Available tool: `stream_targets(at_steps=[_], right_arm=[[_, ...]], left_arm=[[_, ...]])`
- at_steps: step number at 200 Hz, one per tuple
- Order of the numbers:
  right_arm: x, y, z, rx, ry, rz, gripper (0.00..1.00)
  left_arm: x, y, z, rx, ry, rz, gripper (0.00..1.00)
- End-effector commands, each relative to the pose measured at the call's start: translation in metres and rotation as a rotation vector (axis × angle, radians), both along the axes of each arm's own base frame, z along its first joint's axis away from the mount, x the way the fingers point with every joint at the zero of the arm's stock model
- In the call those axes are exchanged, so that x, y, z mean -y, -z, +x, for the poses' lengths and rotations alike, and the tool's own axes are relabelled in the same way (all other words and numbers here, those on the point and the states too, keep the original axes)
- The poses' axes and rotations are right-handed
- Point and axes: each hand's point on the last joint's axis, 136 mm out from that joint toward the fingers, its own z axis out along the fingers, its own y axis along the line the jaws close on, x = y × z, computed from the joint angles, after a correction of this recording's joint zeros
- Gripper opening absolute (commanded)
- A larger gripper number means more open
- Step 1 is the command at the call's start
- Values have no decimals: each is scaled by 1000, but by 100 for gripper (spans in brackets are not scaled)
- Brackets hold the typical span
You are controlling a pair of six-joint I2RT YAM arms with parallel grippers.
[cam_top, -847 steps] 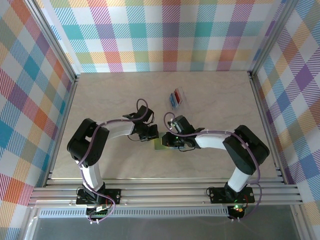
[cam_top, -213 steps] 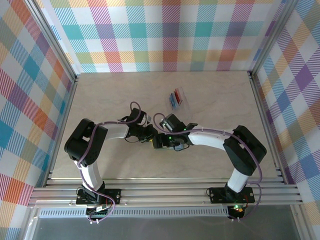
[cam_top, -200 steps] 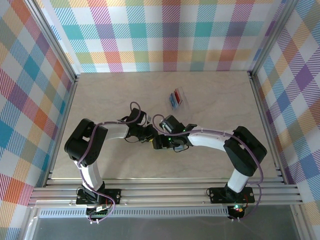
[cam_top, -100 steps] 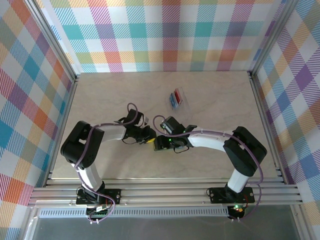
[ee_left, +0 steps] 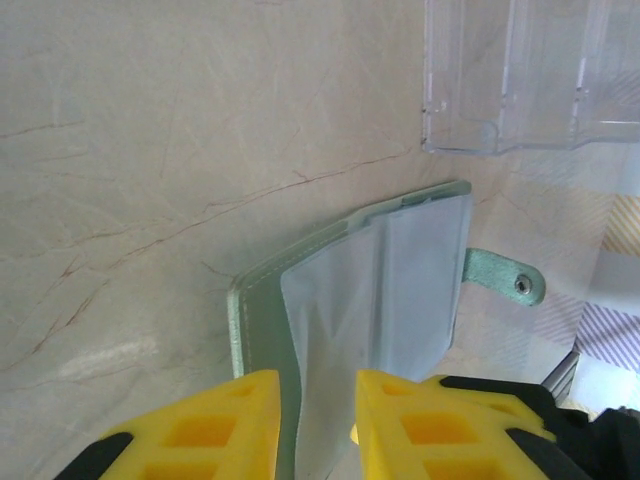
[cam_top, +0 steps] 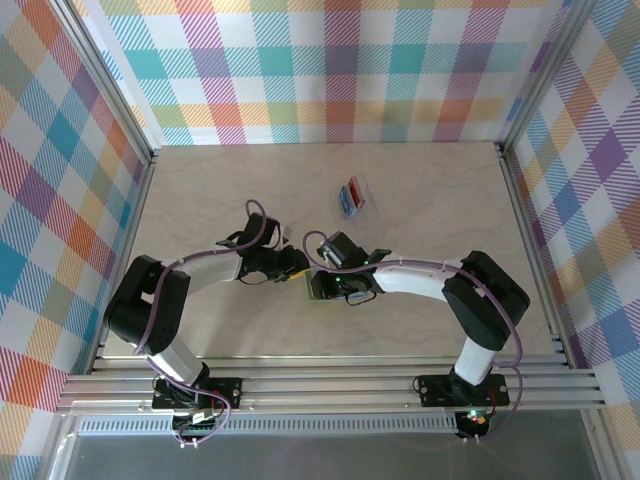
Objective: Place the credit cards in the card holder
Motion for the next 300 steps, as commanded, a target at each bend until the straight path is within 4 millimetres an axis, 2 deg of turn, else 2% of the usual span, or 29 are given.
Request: stream_targets(at_steps=[1, 31, 57, 105, 113, 162, 187, 249, 283, 300], right_arm=[[-2, -17, 7, 31, -14, 10, 25], [0, -22, 7, 40, -14, 9, 22], [6, -28, 11, 58, 2, -1, 21], [34, -56, 32, 117, 86, 3, 23], [38, -62, 37, 130, 100, 2, 25], [78, -88, 81, 223, 220, -82, 42], [93, -91, 103, 248, 255, -157, 48], [83, -86, 153, 253, 237, -208, 50], [78, -99, 186, 303, 226, -222, 48], [82, -105, 202, 319, 239, -252, 48]], left_arm=[[7, -1, -2, 16, 46, 41, 23], [15, -2, -4, 47, 90, 89, 21], [18, 6, -6, 48, 121, 156, 19], [17, 22, -6, 45, 143, 239, 18], [13, 29, -12, 11, 149, 265, 17], [7, 45, -15, -14, 164, 342, 15], [6, 49, -17, -19, 172, 362, 15], [7, 55, -19, -38, 177, 357, 14], [7, 56, -19, -39, 179, 358, 13], [8, 58, -20, -46, 179, 355, 13]])
